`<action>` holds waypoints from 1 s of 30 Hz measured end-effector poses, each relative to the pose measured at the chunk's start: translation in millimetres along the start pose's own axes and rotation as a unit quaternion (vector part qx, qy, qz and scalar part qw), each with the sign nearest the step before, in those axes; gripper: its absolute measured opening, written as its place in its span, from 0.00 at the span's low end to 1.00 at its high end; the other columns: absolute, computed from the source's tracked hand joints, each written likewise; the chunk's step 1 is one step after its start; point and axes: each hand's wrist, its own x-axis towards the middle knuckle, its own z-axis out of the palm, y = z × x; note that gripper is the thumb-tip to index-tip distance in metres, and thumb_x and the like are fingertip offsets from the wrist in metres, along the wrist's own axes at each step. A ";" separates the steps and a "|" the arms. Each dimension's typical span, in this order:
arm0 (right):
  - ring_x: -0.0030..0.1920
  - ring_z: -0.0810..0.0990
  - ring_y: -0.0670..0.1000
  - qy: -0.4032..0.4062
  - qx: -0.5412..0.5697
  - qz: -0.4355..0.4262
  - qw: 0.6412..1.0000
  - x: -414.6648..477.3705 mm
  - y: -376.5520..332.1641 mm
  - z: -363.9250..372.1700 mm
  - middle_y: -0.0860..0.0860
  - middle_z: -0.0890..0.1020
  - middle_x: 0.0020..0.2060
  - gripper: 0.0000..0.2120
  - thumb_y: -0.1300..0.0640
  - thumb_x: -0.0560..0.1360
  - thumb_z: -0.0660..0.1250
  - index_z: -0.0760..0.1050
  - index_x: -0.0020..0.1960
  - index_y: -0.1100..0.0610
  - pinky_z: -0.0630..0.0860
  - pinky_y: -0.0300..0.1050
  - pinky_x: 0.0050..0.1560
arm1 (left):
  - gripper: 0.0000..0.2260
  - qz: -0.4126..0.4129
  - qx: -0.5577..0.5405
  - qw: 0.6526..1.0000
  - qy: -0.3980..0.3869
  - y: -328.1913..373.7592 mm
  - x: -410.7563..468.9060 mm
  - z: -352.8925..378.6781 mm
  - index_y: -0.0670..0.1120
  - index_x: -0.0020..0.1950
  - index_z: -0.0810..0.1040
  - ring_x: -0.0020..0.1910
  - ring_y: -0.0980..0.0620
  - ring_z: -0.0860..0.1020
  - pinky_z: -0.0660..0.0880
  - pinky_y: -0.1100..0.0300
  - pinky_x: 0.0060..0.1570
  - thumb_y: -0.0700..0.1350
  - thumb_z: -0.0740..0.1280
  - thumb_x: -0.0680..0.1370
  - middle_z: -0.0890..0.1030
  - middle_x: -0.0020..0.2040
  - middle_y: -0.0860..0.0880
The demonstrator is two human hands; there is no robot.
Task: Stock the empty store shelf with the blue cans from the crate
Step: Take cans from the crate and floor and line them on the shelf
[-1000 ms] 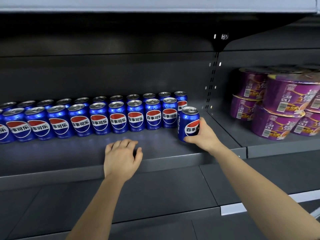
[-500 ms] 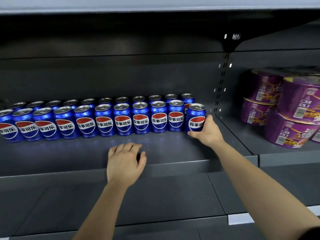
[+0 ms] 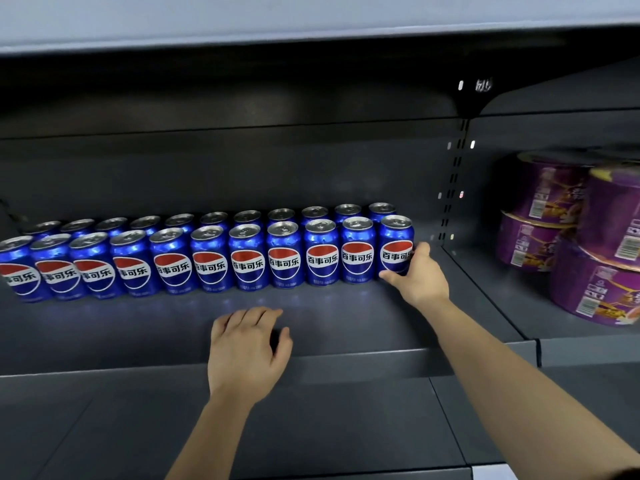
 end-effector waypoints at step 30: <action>0.68 0.70 0.56 -0.036 0.091 -0.035 0.995 -100.2 -51.4 3.0 0.57 0.70 0.69 0.31 0.63 0.73 0.68 0.61 0.74 0.59 0.65 0.41 0.60 | 0.25 -0.012 -0.069 0.997 0.005 -53.4 -51.9 -28.1 0.49 0.63 0.76 0.57 0.49 0.76 0.63 0.50 0.61 0.57 0.47 0.78 0.79 0.57 0.51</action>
